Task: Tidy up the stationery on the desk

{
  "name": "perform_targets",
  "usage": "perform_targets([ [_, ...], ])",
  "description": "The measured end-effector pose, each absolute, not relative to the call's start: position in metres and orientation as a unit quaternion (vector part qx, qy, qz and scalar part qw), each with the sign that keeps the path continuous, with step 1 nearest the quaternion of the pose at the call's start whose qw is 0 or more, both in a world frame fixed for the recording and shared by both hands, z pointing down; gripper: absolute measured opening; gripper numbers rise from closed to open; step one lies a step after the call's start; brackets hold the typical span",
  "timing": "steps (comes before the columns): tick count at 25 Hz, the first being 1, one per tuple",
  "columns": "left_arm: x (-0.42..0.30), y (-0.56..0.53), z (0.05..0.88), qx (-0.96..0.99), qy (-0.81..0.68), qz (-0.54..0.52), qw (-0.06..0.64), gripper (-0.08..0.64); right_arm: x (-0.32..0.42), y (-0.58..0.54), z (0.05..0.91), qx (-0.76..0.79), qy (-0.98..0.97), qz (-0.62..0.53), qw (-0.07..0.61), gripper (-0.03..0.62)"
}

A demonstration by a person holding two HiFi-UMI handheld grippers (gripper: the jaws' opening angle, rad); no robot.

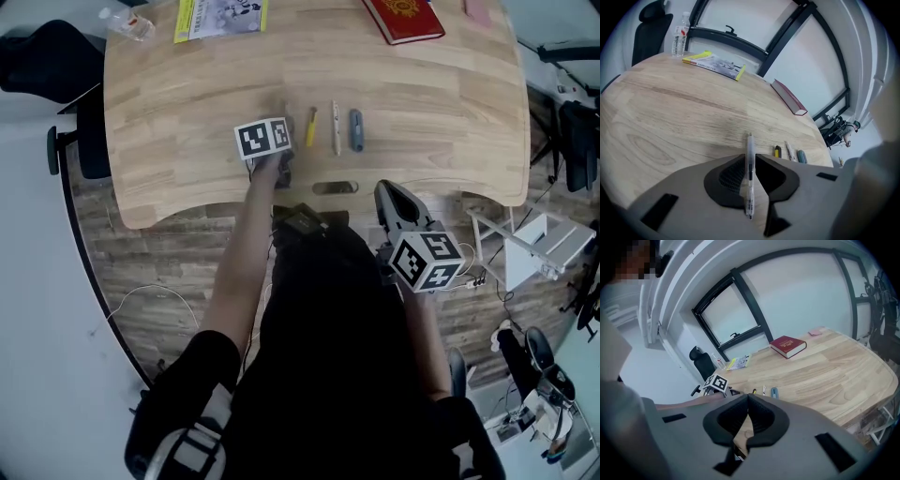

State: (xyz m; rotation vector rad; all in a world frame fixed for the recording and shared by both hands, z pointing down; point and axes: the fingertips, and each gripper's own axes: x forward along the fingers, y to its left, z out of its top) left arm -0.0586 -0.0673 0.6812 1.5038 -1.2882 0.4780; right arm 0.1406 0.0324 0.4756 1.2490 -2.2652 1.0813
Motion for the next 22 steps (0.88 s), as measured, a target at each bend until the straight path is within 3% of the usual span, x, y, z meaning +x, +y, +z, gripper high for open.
perform_targets([
  [4,-0.056,-0.066,0.680,0.625,-0.551,0.191,0.519,0.078,0.148,0.032,0.479,0.425,-0.803,0.380,0.174,0.021],
  [14,-0.055,-0.061,0.671,0.625,-0.561,0.201,0.504,0.186,0.165,0.025,0.476,0.413,-0.816,0.363,0.178,0.021],
  [22,-0.064,-0.051,0.597,0.655,-0.585,0.173,0.447,0.186,0.159,0.009,0.461,0.394,-0.838,0.341,0.163,0.021],
])
